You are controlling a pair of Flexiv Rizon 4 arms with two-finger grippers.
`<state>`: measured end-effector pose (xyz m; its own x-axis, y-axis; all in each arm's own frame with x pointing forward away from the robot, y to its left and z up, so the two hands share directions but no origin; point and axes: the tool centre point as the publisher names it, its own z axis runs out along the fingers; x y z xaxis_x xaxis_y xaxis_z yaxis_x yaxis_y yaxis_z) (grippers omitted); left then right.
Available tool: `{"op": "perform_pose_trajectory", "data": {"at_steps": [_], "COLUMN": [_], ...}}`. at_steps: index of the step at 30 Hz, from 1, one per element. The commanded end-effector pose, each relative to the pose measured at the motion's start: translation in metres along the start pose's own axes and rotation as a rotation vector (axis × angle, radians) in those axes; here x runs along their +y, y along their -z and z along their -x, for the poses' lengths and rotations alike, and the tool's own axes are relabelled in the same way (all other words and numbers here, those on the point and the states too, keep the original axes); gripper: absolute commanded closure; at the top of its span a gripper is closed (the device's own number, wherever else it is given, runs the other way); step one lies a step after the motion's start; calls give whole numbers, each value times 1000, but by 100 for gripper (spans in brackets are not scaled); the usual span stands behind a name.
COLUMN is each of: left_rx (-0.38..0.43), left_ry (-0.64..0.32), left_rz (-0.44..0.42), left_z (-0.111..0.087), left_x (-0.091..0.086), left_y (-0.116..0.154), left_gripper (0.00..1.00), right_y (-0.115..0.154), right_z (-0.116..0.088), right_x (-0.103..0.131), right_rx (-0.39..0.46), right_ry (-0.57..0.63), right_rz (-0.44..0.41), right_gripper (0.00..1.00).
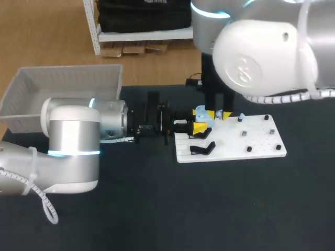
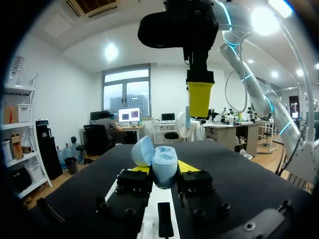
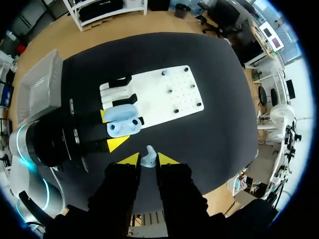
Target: Pick up each earbud case from the left stands, insert the matching earbuds, close the lid, and place the case in the box.
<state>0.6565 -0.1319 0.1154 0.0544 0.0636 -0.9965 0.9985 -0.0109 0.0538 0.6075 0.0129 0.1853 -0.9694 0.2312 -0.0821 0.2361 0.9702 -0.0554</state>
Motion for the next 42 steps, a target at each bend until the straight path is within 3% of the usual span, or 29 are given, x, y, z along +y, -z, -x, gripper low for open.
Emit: {"op": "perform_pose_trajectory", "data": {"at_steps": [1,9,14,19,26,42], "left_rx": [-5,-5,-5,-5,-5,-5], "left_ry": [-3,-3,-3,-3,-3,-3], "left_rz": [3,3,3,3,3,3], "left_z": [-1,-1,-1,-1,-1,-1], "left_x": [0,0,0,0,0,0], "left_y": [0,0,0,0,0,0], "left_gripper": [100,100,100,100,100,100], "right_y": [1,1,-1,-5,0,-9], "right_z": [1,1,12,20,25,20], "right_x": [2,2,16,19,18,22], "right_rx": [4,4,-9,19,44,51], "right_ry": [0,0,-43,-137,-248,-268], "right_rz": [-5,-5,19,-27,-8,-6], "right_gripper": [100,100,100,100,100,100]}}
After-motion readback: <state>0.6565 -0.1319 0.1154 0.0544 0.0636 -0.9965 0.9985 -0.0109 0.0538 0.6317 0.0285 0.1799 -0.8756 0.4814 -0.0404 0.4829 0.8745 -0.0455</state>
